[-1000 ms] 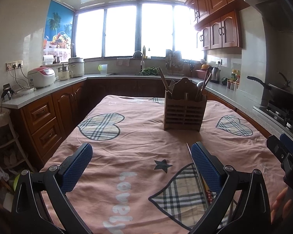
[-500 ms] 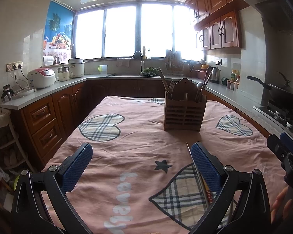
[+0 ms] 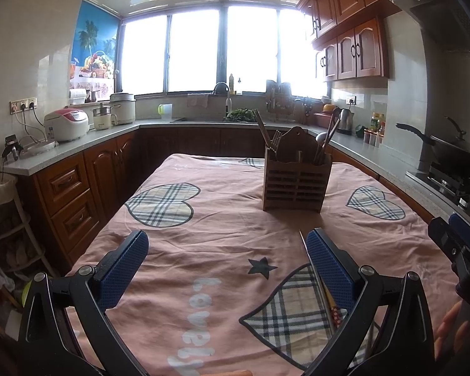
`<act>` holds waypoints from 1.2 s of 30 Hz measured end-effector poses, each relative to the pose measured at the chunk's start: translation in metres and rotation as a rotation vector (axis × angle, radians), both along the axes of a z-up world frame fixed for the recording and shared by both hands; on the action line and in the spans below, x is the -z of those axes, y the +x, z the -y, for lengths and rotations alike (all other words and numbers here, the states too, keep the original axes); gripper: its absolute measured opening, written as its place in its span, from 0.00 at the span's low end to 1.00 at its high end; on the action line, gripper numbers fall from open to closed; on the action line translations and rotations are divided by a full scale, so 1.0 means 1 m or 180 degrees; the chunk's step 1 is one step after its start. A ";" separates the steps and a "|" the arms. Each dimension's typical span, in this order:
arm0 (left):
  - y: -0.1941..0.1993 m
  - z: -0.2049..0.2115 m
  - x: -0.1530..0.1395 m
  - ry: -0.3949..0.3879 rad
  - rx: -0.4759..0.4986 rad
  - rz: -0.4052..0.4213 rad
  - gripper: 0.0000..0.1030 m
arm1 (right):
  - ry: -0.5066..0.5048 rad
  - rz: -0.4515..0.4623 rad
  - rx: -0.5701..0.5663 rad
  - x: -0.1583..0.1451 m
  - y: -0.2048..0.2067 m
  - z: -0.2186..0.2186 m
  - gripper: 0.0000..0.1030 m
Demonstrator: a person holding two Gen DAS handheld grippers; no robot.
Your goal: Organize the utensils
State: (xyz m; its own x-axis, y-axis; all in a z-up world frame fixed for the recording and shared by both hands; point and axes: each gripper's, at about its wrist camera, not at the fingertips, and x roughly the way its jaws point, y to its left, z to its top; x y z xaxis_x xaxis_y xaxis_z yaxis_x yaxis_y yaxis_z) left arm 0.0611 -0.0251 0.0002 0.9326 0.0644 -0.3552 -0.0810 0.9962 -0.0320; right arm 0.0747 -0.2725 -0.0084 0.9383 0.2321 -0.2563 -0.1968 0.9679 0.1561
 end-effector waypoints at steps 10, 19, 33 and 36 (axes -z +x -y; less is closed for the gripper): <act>0.000 -0.001 -0.001 0.0003 -0.0013 0.0002 1.00 | -0.0005 0.0000 -0.0013 0.000 -0.001 0.000 1.00; -0.001 0.000 -0.002 0.0005 -0.0010 -0.0003 1.00 | -0.0002 0.0001 -0.0014 0.000 -0.001 -0.001 1.00; -0.002 0.001 -0.003 0.0018 0.0001 0.0020 1.00 | 0.0007 0.0044 -0.0048 -0.008 -0.003 -0.003 1.00; -0.002 0.002 -0.003 0.0022 0.0004 0.0027 1.00 | 0.0006 0.0051 -0.0052 -0.008 -0.003 -0.003 1.00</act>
